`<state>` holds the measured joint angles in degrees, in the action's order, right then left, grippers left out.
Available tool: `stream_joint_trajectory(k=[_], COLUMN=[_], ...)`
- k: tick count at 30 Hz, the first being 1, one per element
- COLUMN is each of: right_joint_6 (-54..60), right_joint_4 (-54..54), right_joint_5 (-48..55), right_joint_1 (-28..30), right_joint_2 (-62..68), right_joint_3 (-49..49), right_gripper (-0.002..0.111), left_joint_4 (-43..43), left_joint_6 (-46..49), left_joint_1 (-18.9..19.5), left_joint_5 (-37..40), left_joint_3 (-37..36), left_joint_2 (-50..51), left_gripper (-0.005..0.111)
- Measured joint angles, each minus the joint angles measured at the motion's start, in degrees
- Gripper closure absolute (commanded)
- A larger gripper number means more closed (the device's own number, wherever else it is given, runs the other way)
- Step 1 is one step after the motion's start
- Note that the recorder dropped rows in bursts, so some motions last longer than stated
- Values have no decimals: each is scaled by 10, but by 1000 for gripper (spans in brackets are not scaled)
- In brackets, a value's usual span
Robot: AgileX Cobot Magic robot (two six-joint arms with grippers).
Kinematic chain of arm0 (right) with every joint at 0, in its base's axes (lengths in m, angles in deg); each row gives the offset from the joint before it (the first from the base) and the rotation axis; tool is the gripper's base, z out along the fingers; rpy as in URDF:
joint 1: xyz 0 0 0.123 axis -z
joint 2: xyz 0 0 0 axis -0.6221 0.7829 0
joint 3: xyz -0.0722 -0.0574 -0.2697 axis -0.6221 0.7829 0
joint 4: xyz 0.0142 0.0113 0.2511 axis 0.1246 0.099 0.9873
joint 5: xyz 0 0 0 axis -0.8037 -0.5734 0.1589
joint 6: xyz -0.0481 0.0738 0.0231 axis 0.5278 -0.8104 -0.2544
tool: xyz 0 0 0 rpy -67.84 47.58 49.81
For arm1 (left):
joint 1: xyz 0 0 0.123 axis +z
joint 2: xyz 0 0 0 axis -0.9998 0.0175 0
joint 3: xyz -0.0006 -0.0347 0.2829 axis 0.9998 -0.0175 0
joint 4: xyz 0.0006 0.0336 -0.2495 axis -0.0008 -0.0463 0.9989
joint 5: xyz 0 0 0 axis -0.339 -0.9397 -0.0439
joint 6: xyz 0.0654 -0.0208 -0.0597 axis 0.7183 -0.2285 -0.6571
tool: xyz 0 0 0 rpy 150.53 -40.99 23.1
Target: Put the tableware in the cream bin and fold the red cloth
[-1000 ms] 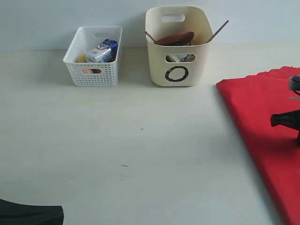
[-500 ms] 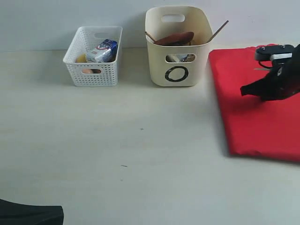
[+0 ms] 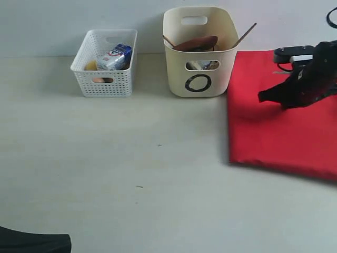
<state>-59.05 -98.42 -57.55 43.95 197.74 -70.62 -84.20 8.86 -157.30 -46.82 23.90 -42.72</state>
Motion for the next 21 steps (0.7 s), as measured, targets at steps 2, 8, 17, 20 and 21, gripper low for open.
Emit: stream_joint_trajectory(k=[2,8,17,20,21], right_joint_6=[-13,-61,-73,-73,-67], right_joint_4=[0,0,27,36,39], right_joint_5=[10,6,-6,74,90], right_joint_1=[22,88,81,81,81], right_joint_2=[-16,-16,70,50,34], right_joint_3=[1,1,-99,-126,-126], right_gripper=[108,108,108,108,108], left_joint_4=[0,0,0,0,0], left_joint_6=[0,0,0,0,1], left_joint_1=[0,0,0,0,0], left_joint_5=[0,-5,-10,-10,-10], left_joint_3=[0,-1,-1,-1,-1], left_joint_2=[0,0,0,0,0], left_gripper=[106,106,106,106,106])
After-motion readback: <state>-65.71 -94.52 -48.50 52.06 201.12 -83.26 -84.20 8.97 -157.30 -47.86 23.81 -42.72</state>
